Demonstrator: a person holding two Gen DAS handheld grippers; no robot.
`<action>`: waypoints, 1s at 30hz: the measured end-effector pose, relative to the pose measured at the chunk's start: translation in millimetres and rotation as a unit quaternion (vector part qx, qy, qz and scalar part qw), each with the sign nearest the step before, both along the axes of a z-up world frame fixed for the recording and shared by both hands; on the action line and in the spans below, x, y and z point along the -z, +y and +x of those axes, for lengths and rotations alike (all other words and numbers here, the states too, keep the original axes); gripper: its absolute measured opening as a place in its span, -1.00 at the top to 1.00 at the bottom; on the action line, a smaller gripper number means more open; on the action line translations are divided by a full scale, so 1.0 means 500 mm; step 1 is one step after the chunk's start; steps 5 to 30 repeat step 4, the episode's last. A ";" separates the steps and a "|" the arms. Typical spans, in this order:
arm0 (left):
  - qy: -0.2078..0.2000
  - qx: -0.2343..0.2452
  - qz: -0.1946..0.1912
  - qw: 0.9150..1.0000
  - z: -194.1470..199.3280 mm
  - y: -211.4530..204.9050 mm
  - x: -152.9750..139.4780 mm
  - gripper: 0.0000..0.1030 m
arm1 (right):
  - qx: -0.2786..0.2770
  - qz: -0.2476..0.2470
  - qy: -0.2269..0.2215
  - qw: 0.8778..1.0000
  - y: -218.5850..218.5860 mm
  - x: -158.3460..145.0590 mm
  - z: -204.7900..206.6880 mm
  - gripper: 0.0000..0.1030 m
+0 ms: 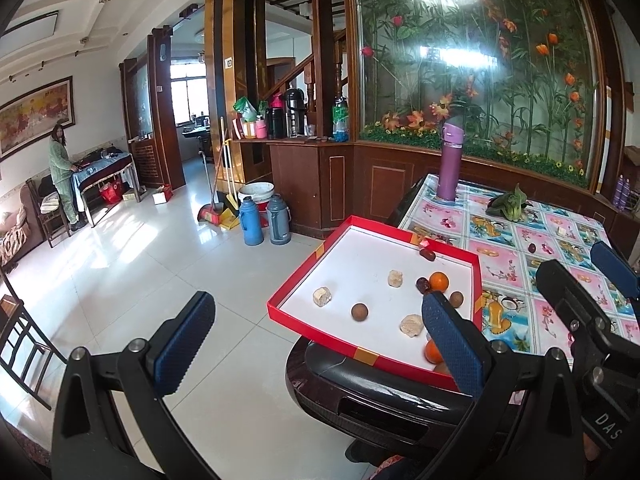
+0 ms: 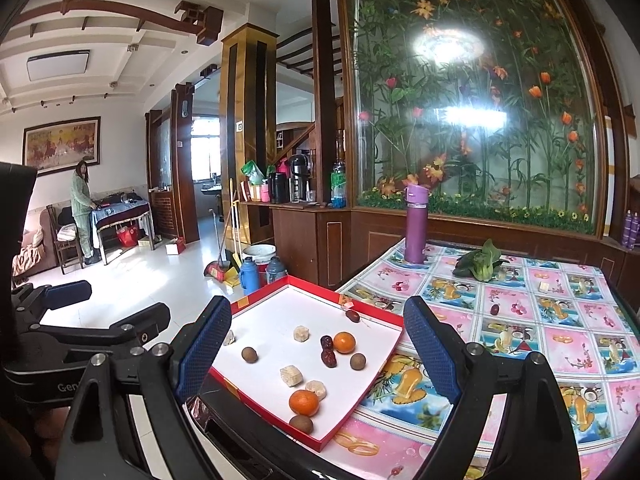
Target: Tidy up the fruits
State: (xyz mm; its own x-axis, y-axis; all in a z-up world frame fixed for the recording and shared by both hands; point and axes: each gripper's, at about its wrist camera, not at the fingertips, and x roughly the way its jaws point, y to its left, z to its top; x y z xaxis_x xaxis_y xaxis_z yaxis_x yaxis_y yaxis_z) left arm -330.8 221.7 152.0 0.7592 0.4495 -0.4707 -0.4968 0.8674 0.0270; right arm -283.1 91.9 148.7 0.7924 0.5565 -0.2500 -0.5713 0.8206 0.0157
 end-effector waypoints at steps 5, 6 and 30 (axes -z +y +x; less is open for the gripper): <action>0.007 0.011 0.002 1.000 0.021 -0.005 -0.002 -1.00 | 0.010 0.006 -0.004 1.000 -0.007 -0.009 0.006 -0.72; 0.007 0.011 0.002 1.000 0.021 -0.005 -0.002 -1.00 | 0.010 0.006 -0.004 1.000 -0.007 -0.009 0.006 -0.72; 0.007 0.011 0.002 1.000 0.021 -0.005 -0.002 -1.00 | 0.010 0.006 -0.004 1.000 -0.007 -0.009 0.006 -0.72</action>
